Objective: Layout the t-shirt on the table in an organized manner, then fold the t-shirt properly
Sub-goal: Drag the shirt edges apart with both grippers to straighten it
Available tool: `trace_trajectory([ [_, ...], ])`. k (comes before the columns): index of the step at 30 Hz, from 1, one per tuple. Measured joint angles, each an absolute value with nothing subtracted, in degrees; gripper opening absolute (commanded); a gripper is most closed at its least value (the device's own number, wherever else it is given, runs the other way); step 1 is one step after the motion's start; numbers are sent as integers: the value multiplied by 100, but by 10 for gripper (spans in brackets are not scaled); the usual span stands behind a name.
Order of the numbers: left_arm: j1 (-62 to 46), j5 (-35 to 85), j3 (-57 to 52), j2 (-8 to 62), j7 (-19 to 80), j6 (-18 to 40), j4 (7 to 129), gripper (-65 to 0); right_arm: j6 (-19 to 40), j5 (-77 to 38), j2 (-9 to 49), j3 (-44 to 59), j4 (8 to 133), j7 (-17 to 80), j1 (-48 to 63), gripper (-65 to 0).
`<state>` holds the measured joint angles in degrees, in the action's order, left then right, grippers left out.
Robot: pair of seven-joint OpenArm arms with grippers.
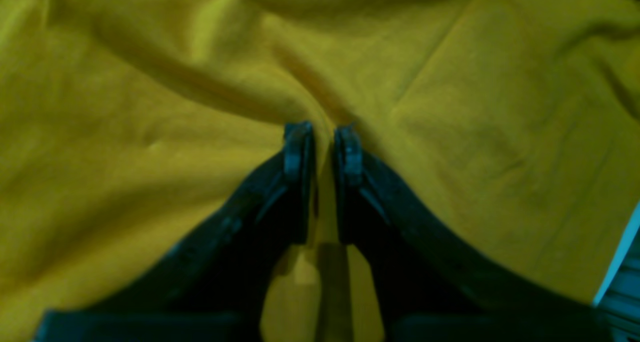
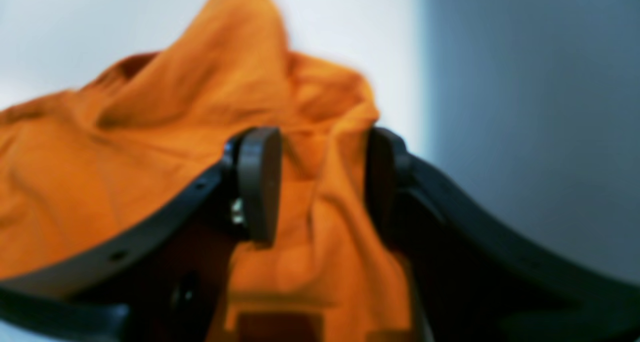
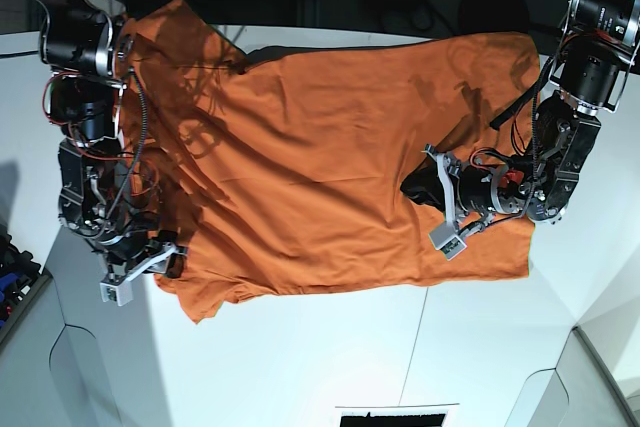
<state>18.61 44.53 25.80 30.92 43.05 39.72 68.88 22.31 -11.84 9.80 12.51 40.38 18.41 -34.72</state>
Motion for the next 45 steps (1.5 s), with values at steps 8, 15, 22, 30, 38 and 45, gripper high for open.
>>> trace_trajectory([
  [8, 1861, 4233, 2580, 3092, 4259, 4012, 6888, -535, 2322, -1194, 1096, 1247, 4038, 1837, -3448, -650],
  [15, 1861, 4193, 2576, 3094, 4239, 4012, 6890, -535, 2729, -1162, 1535, 1247, 4407, 1682, -3430, -650],
  [22, 1861, 4169, 2574, 3092, 4200, 4014, 6890, -535, 2731, -1184, 1813, 1251, 5085, 1673, -3450, -430],
  [30, 1861, 4160, 2574, 3094, 4200, 4012, 6890, -535, 2742, -1900, 1809, 1253, 5105, 2552, -3444, -203],
  [38, 1861, 3929, 2574, 3114, 4032, 4023, 6890, -535, 2744, -2250, 1811, 1584, 5144, 2847, -3017, -203],
  [45, 1861, 4108, 2576, 3352, 3876, 4007, 6877, -535, 2788, -2368, 1796, 1605, 5181, 2283, -2220, -203],
])
